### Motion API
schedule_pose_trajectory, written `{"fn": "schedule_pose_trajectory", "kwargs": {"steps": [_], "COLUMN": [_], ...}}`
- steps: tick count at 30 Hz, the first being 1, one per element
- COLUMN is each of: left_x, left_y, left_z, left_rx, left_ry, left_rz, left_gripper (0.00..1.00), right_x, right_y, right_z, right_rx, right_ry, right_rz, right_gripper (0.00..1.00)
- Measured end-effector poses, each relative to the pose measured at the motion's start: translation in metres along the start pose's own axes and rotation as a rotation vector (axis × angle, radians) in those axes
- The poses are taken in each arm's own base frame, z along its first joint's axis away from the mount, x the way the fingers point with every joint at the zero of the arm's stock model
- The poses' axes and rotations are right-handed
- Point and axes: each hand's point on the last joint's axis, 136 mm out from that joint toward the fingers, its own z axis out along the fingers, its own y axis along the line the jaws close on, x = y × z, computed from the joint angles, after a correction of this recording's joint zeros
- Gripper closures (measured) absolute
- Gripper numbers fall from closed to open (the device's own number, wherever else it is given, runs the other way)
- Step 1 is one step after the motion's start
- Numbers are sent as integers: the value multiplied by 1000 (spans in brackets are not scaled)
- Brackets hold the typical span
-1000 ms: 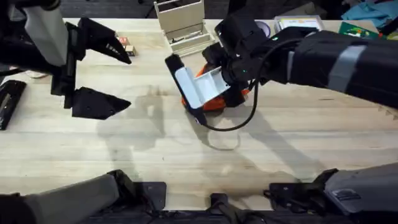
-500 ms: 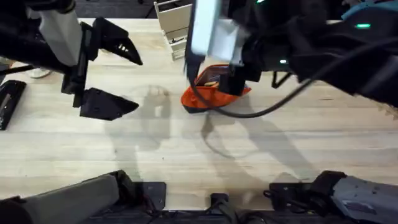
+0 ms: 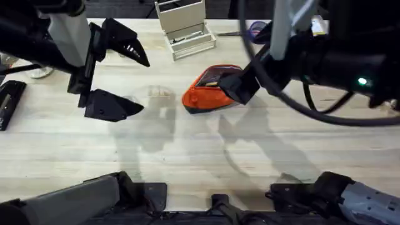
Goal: Unzip the bag, pick up the pens from the table one at a time and place them inside, then zip the bag closed.
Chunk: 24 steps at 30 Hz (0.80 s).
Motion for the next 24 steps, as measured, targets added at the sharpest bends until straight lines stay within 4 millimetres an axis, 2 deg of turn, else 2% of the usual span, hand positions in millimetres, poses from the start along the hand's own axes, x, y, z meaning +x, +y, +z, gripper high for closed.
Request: {"fn": "schedule_pose_trajectory", "kwargs": {"steps": [5, 13, 24], "left_x": [0, 0, 1], "left_y": [0, 1, 5], "left_z": [0, 0, 0], "left_rx": [0, -4, -20], "left_ry": [-1, 0, 1], "left_rz": [0, 4, 3], "left_gripper": [7, 7, 7], "right_x": [4, 11, 11], "right_y": [16, 41, 44], "right_z": [-14, -19, -20], "right_rx": [-44, -104, -110], "right_ry": [9, 52, 54], "right_rz": [134, 302, 359], "right_gripper": [3, 3, 4]}}
